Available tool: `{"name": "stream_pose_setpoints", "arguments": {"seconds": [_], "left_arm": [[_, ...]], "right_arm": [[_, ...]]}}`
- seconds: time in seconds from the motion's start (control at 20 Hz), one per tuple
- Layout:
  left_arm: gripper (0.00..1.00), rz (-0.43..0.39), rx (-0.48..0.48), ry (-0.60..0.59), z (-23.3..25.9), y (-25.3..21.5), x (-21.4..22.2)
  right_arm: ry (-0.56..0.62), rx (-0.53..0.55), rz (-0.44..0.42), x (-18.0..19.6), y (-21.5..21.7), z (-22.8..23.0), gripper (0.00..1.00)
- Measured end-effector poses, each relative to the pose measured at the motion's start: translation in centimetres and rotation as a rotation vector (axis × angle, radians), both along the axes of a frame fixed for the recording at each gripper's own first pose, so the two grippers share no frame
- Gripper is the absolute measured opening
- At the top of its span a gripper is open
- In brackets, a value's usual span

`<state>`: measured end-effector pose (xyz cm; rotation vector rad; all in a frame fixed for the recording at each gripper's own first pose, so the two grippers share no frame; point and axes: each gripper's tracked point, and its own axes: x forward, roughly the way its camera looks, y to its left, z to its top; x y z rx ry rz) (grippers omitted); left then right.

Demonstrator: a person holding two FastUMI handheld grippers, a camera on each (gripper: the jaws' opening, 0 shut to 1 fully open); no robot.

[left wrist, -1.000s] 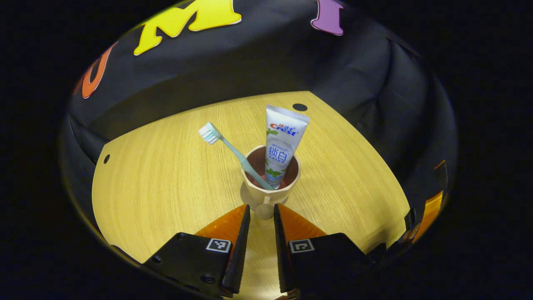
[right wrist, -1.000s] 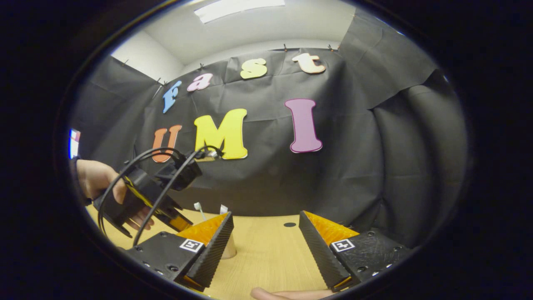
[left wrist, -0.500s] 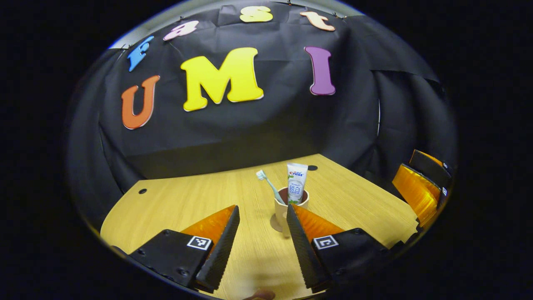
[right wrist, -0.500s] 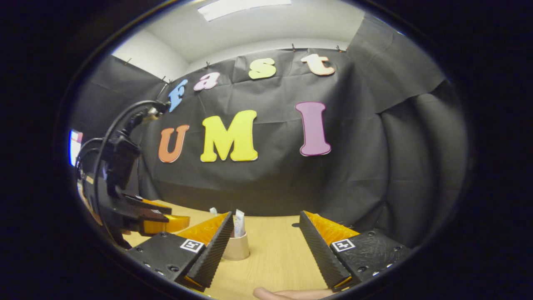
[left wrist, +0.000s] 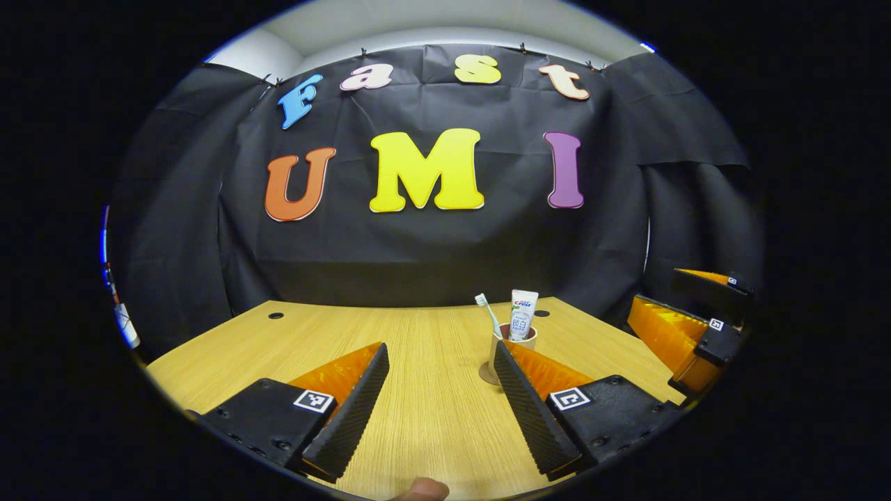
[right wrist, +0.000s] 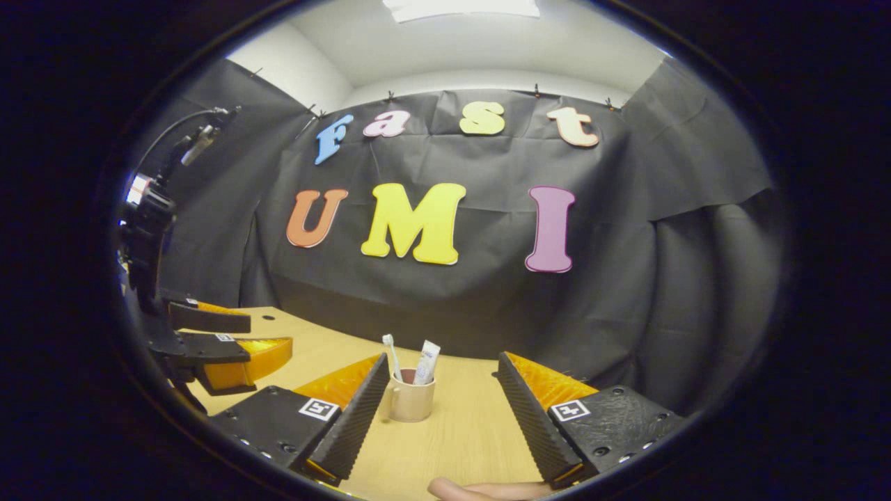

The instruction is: Put the toothbrush and toothpaste on the desktop into the cup, then pick up the cup and place it on the coaster on the desktop.

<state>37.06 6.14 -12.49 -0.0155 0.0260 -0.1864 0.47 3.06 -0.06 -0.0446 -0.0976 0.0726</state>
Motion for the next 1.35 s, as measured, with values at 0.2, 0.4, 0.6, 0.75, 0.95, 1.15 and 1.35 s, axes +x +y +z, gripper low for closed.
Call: {"name": "stream_pose_setpoints", "arguments": {"seconds": [0.2, 0.4, 0.6, 0.75, 0.95, 1.15, 1.35], "left_arm": [[0.98, 0.029, 0.0, -0.02, 0.8, 0.3, -0.3], [0.98, 0.083, 0.013, 0.006, 0.2, 1.7, -0.4], [0.98, 0.061, 0.014, 0.021, -0.4, 0.9, -0.1], [0.98, 0.043, 0.015, 0.033, -0.9, 0.4, 0.0], [0.98, 0.048, 0.022, 0.026, -0.8, 0.4, -0.1], [0.98, 0.051, 0.025, 0.018, -0.6, 0.4, -0.2], [0.98, 0.049, 0.023, 0.025, -0.6, 0.3, -0.2]], "right_arm": [[0.021, 0.039, -0.002, -0.7, 0.1, -0.3, 0.94], [0.055, 0.037, 0.003, -0.2, -0.1, -1.2, 0.94], [0.068, 0.041, 0.009, -0.1, 0.1, -1.4, 0.96], [0.062, 0.037, 0.002, -0.1, -0.1, -1.3, 0.94], [0.065, 0.041, 0.009, -0.1, 0.1, -1.4, 0.94], [0.072, 0.033, 0.004, 0.0, -0.1, -1.7, 0.94], [0.072, 0.027, 0.007, 0.2, 0.1, -1.8, 0.94]]}}
